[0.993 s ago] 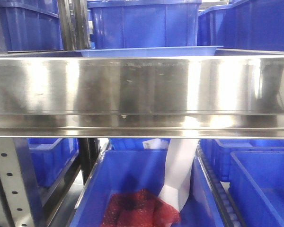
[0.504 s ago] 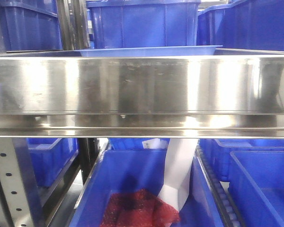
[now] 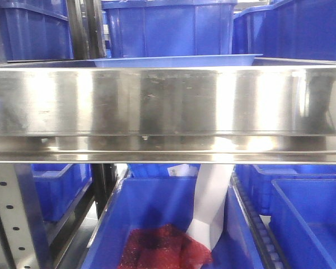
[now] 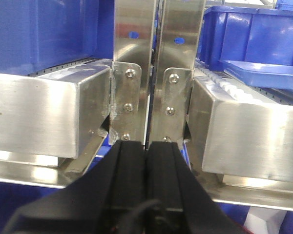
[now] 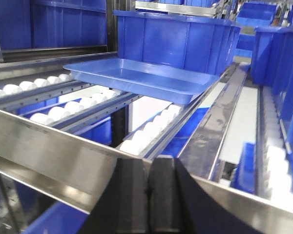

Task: Grab blue tray and place on right shelf

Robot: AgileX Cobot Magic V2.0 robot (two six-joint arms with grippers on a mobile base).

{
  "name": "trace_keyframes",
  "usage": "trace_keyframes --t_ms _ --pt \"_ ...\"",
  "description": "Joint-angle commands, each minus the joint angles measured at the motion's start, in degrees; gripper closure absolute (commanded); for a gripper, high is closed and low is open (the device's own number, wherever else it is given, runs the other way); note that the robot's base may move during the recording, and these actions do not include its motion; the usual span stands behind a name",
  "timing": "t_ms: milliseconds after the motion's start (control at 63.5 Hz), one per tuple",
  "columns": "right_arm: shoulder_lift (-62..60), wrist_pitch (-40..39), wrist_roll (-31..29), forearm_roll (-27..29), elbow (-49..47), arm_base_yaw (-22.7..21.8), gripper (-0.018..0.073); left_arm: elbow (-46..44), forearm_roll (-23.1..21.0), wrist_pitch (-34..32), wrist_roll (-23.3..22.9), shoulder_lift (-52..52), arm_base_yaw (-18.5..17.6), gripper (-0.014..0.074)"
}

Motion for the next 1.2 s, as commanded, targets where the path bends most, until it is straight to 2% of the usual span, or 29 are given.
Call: trace_keyframes --t_ms 0,95,221,362,489,1182 --pt "0.55 -3.8 -3.48 2.78 -1.48 -2.81 0.0505 1.76 -0.41 -5.41 0.23 -0.65 -0.03 0.0645" --pt "-0.12 -4.68 -5.74 4.33 0.38 -9.48 0.0505 1.76 -0.41 -5.41 0.23 -0.65 -0.03 0.0645" --pt "-3.71 -7.16 -5.74 6.7 5.55 -18.38 0.0505 1.76 -0.41 -5.41 0.23 -0.65 -0.03 0.0645" --pt "-9.12 -8.64 -5.79 9.4 11.78 -24.23 0.0505 1.76 -0.41 -5.41 0.23 -0.65 -0.03 0.0645" --pt "-14.26 -9.34 -5.79 9.45 16.27 -25.33 0.0505 1.76 -0.41 -5.41 0.23 -0.65 -0.03 0.0645" --pt "-13.92 -8.43 -5.79 9.45 16.02 -25.37 0.0505 1.76 -0.41 -5.3 0.23 -0.65 -0.03 0.0645"
